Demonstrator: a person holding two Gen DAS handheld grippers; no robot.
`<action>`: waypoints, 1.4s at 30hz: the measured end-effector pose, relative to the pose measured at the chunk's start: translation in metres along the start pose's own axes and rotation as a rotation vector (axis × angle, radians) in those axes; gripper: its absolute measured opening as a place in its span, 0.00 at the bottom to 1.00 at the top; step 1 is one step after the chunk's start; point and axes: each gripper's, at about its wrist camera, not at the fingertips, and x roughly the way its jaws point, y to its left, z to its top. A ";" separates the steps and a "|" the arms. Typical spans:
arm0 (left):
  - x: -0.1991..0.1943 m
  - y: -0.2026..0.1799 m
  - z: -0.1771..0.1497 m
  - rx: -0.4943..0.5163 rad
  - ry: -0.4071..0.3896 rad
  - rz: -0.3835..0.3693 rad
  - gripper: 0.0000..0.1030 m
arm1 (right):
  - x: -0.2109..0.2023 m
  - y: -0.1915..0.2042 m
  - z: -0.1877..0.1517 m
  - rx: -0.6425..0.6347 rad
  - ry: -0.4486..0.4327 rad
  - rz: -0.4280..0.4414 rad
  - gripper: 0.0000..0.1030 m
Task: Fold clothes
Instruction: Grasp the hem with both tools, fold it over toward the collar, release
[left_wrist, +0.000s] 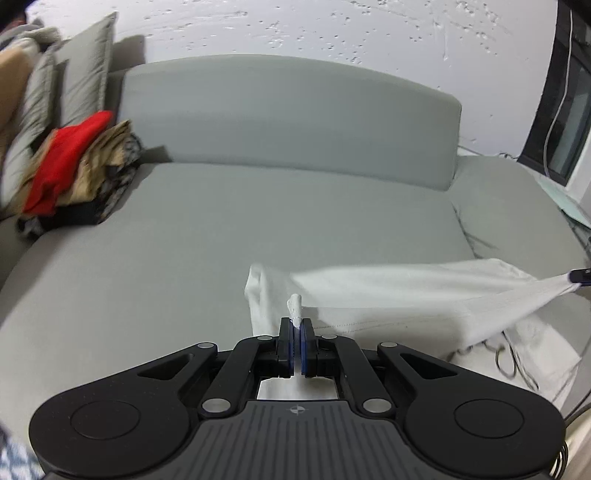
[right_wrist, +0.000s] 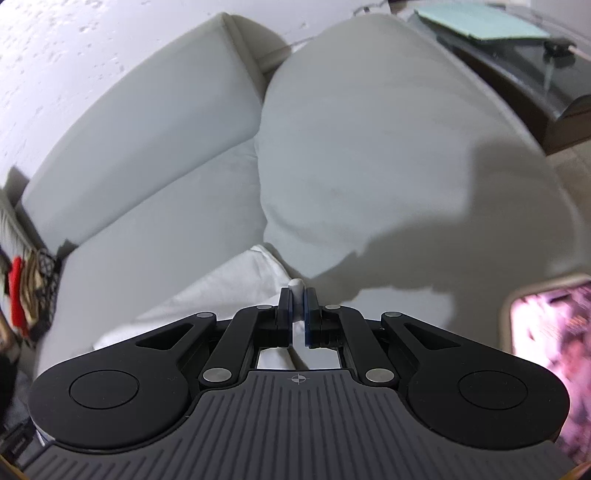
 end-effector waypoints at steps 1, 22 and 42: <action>-0.006 -0.003 -0.007 -0.013 -0.002 0.021 0.03 | -0.007 -0.001 -0.006 -0.010 -0.012 -0.003 0.05; -0.061 -0.021 -0.060 0.004 0.082 0.297 0.22 | -0.059 -0.015 -0.061 -0.089 0.072 -0.012 0.45; -0.060 -0.065 -0.096 0.298 0.437 -0.276 0.04 | -0.040 0.013 -0.116 -0.355 0.530 -0.029 0.43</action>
